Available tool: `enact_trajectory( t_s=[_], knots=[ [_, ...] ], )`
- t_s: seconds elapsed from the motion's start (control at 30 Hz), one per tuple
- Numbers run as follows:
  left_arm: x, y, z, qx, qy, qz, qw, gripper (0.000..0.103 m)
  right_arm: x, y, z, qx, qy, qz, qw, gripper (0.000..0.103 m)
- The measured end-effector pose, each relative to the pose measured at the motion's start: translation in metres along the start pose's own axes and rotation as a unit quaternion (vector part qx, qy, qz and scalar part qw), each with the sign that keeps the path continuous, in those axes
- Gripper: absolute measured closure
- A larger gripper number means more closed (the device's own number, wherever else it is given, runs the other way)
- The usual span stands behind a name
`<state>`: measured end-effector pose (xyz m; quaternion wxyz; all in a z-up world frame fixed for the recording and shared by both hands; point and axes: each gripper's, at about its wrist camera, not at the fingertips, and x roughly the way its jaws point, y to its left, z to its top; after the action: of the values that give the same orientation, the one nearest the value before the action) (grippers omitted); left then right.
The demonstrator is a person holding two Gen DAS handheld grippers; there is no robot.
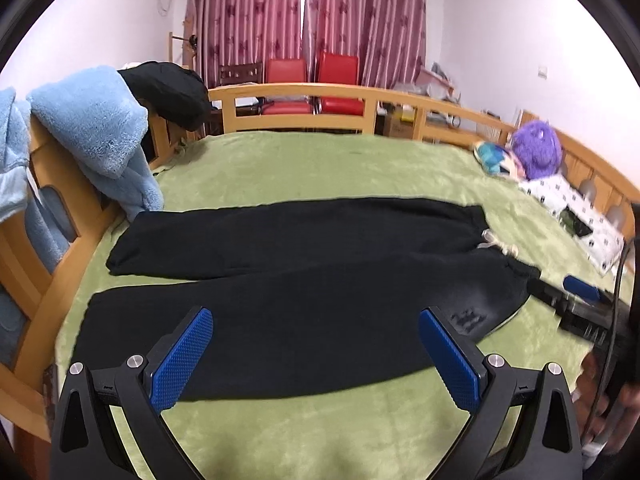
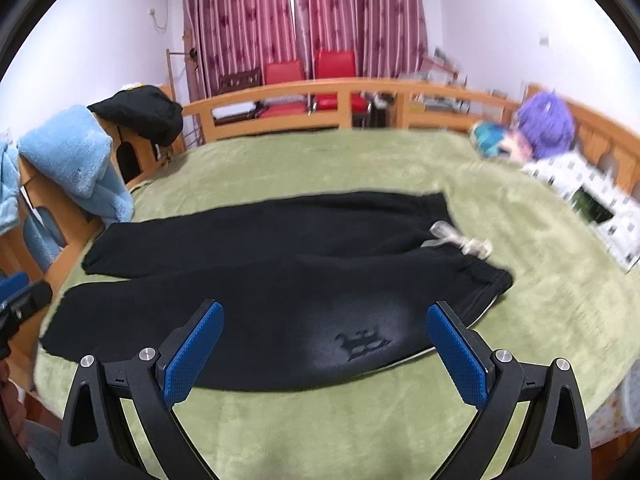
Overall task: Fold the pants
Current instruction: 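Grasp the sweatpants leg with the left tool while the right tool grasps the waistband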
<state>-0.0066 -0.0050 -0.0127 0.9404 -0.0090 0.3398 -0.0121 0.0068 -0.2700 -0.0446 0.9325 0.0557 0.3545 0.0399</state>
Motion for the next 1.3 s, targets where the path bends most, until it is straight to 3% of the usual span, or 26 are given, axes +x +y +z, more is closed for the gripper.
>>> enact_trajectory(
  t_s=[0.1,0.23,0.47,0.7,0.9,1.0,1.13,1.2,1.3],
  knots=[
    [0.002,0.0,-0.004,0.029,0.021,0.021,0.9991,0.0,0.008,-0.006,0.001,0.033,0.013,0.034,0.999,0.007],
    [0.002,0.006,-0.008,0.046,0.022,0.032,0.9982,0.0,0.011,-0.008,-0.001,0.032,0.015,0.037,0.999,0.007],
    [0.031,0.041,-0.035,-0.037,0.036,-0.015,0.9986,0.0,0.015,-0.031,-0.021,0.039,0.002,0.017,0.999,0.008],
    [0.071,0.107,-0.095,-0.109,0.055,0.01,0.9924,0.003,0.04,-0.074,-0.06,0.031,-0.004,-0.043,0.999,0.017],
    [0.104,0.154,-0.137,-0.193,0.074,0.005,0.9784,0.004,0.102,-0.121,-0.089,0.12,0.06,-0.014,0.991,0.018],
    [0.123,0.174,-0.145,-0.254,0.082,-0.018,0.9635,0.004,0.12,-0.133,-0.093,0.163,0.066,0.009,0.984,0.018],
    [0.139,0.197,-0.16,-0.326,0.089,-0.028,0.9409,0.008,0.145,-0.139,-0.091,0.195,0.084,0.007,0.977,0.018],
    [0.142,0.204,-0.163,-0.341,0.081,-0.029,0.9363,0.01,0.157,-0.137,-0.091,0.205,0.09,0.024,0.974,0.018],
    [0.149,0.207,-0.159,-0.348,0.082,-0.016,0.9339,0.017,0.178,-0.127,-0.088,0.188,0.109,0.007,0.976,0.02]
  ],
)
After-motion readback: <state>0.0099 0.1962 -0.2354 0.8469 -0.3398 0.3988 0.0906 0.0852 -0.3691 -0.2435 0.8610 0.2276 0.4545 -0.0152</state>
